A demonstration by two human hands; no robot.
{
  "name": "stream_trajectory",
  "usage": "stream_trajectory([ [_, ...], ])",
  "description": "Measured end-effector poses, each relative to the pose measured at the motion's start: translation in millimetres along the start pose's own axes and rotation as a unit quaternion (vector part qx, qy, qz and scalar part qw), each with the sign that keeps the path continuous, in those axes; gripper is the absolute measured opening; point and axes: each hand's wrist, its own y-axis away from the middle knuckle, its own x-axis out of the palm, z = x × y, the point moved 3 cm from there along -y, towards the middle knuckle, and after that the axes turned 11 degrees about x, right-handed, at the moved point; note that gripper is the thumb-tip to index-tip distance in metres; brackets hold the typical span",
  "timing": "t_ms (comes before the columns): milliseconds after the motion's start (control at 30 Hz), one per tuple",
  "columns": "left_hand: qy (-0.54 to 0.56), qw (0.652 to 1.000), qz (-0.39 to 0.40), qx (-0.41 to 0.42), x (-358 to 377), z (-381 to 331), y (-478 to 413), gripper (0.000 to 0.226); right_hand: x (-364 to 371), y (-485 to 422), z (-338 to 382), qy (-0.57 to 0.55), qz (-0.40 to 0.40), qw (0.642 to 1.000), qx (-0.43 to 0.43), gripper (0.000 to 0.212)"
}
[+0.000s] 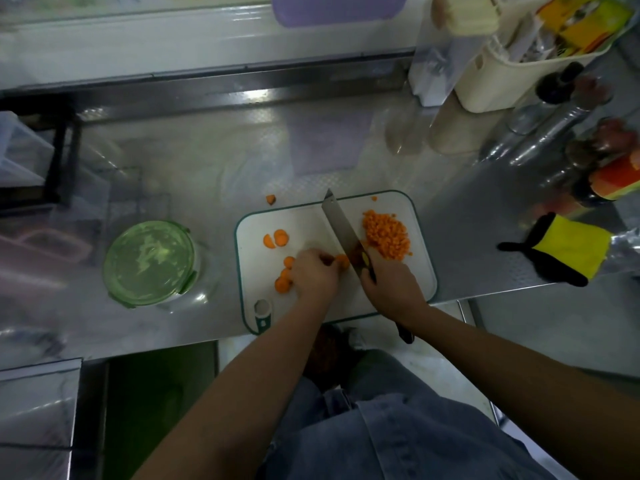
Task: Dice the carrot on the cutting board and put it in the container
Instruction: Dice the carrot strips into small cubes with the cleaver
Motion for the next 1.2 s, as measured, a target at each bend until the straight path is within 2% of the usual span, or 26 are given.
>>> stream_trajectory([
  [200, 0.029, 0.999, 0.006, -0.042, 1, 1, -2, 0.021, -6, 0, 6, 0.011, 0.009, 1.000, -0.002, 0.037],
  [433, 0.054, 0.997, 0.006, -0.055, 1, 2, -4, 0.020, -9, 6, 6, 0.049, 0.031, 0.998, 0.002, 0.025],
  [600, 0.066, 0.995, 0.010, -0.069, 2, 0, -7, 0.017, -7, 5, 9, 0.060, 0.061, 0.996, 0.001, 0.008],
  [833, 0.069, 0.994, 0.011, -0.082, 2, 4, -8, 0.023, 2, -3, 14, 0.051, 0.054, 0.997, -0.009, 0.017],
  [1067, 0.070, 0.994, 0.017, -0.087, 0, 2, -9, 0.021, 1, -10, 9, 0.006, 0.019, 1.000, -0.006, 0.041],
  [1200, 0.067, 0.993, 0.013, -0.098, 1, 3, -9, 0.019, -6, -7, 9, -0.010, 0.021, 0.999, -0.026, 0.040],
])
